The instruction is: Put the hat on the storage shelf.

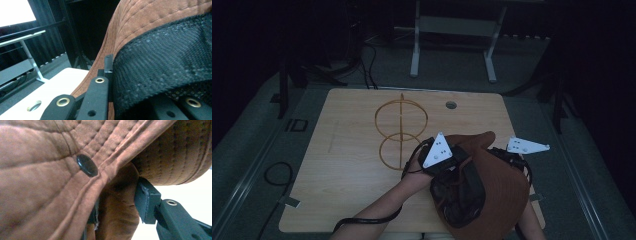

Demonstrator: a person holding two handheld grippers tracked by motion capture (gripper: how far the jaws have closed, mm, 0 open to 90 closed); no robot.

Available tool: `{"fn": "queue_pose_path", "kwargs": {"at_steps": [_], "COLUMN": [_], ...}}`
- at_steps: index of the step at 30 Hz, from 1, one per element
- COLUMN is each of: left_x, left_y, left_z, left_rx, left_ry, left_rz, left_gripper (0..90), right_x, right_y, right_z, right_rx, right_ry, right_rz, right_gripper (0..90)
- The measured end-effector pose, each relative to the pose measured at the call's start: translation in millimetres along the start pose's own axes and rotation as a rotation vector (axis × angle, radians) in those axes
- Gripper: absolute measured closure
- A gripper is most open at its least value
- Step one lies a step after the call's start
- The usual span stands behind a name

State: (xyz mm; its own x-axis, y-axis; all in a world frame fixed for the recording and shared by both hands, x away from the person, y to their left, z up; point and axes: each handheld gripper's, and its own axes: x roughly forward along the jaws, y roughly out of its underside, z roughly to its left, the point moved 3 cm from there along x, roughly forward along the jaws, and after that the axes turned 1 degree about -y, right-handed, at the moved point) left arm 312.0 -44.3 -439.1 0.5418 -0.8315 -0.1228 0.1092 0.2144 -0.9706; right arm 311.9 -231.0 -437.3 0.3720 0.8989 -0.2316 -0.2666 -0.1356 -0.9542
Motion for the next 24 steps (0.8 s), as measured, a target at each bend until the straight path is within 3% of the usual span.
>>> {"fn": "queue_pose_path", "kwargs": {"at_steps": [10,14,15,16,21,24], "left_x": [-0.9,-1.3,-1.9,-2.4,-1.3,-4.3], "left_y": [-1.3,-3.6,-4.1,-4.4,-7.7,-8.3], "left_z": [1.9,3.0,4.3,5.3,4.1,8.1], "left_rx": [-0.005,-0.014,-0.021,-0.026,-0.028,-0.065], "left_ry": [0.044,0.06,0.052,0.052,0.046,0.056], "left_rz": [0.021,0.035,0.034,0.029,0.035,0.022], "left_gripper": [85.3,79.8,77.6,76.7,75.2,65.4], "right_x": [-1.1,-3.6,-5.0,-7.0,-10.8,-13.9], "right_y": [1.6,2.4,2.9,3.1,4.1,1.9], "right_z": [0.6,-0.1,-0.1,-0.2,-1.6,0.7], "right_rx": [-0.001,-0.005,-0.005,-0.007,0.004,-0.005], "right_ry": [-0.004,-0.028,-0.034,-0.026,-0.012,0.002], "right_rz": [0.01,0.015,0.012,0.008,-0.019,-0.022], "right_gripper": [60.5,61.7,64.2,86.5,88.4,88.9]}}
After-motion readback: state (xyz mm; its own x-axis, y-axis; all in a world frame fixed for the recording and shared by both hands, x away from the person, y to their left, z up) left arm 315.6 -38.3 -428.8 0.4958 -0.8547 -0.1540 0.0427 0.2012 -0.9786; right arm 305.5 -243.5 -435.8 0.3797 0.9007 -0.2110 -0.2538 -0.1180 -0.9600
